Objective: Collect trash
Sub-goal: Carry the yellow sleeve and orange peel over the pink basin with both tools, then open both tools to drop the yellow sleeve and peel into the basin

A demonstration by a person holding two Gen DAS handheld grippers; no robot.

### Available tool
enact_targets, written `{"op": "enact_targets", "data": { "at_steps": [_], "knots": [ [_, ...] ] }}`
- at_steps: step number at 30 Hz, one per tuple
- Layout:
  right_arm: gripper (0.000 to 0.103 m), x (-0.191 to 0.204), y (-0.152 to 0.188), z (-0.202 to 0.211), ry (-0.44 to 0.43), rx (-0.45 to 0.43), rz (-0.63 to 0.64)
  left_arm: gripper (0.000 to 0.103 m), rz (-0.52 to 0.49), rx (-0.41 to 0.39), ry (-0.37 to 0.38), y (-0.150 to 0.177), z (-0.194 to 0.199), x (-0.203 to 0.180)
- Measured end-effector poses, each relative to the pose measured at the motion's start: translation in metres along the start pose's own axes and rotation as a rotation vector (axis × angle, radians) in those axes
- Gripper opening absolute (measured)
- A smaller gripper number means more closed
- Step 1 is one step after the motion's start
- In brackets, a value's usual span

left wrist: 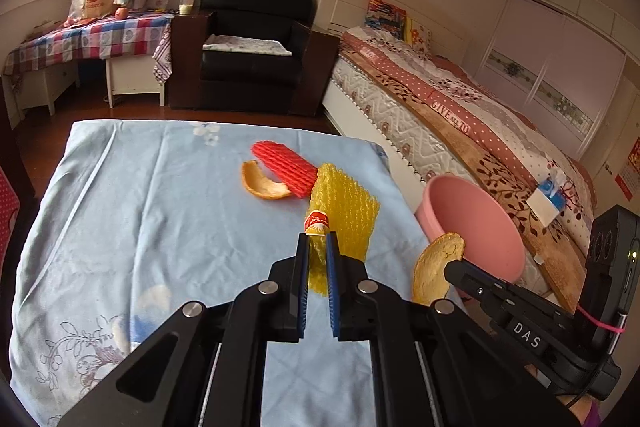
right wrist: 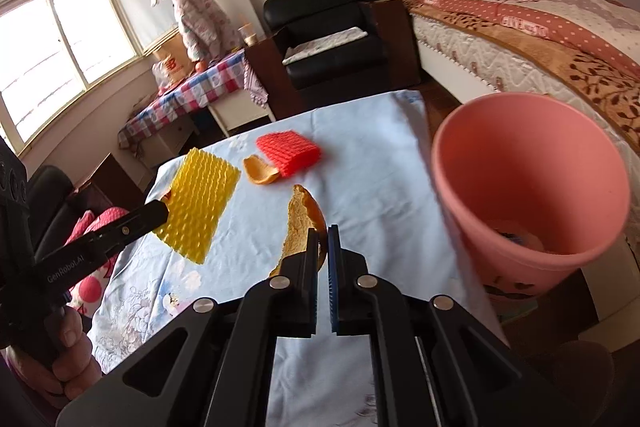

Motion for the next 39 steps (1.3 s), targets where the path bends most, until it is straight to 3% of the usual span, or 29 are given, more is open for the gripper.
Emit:
{"op": "enact_targets", "data": {
  "at_steps": [18, 27, 39],
  "knots": [
    [0.005, -0.081, -0.034, 0.048, 0.147, -0.163, -0.119, 0.007, -0.131, -0.005, 0.126, -0.027, -0.032, -0.088],
    [0.005, -0.119, -0.047, 0.053, 0.196, -0.202, -0.178, 0.007, -0.179, -0.005, 0.193, -0.045, -0.059, -0.129],
    [0.005, -0.147, -0.052, 0.045, 0.236, -0.198, -0.219, 0.008, -0.216, 0.037, 0.219, -0.050, -0.103, -0.166]
  ]
}}
Point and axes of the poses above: each gripper's, at about its wrist camera, not at the fingertips, and z roughly against the way its jaws point, x to its left, y to its underside, the point moved 1 cm from there along -z, roughly the way its jaws point, and after that the axes turned 13 degrees about -z, right-handed, at the moved point
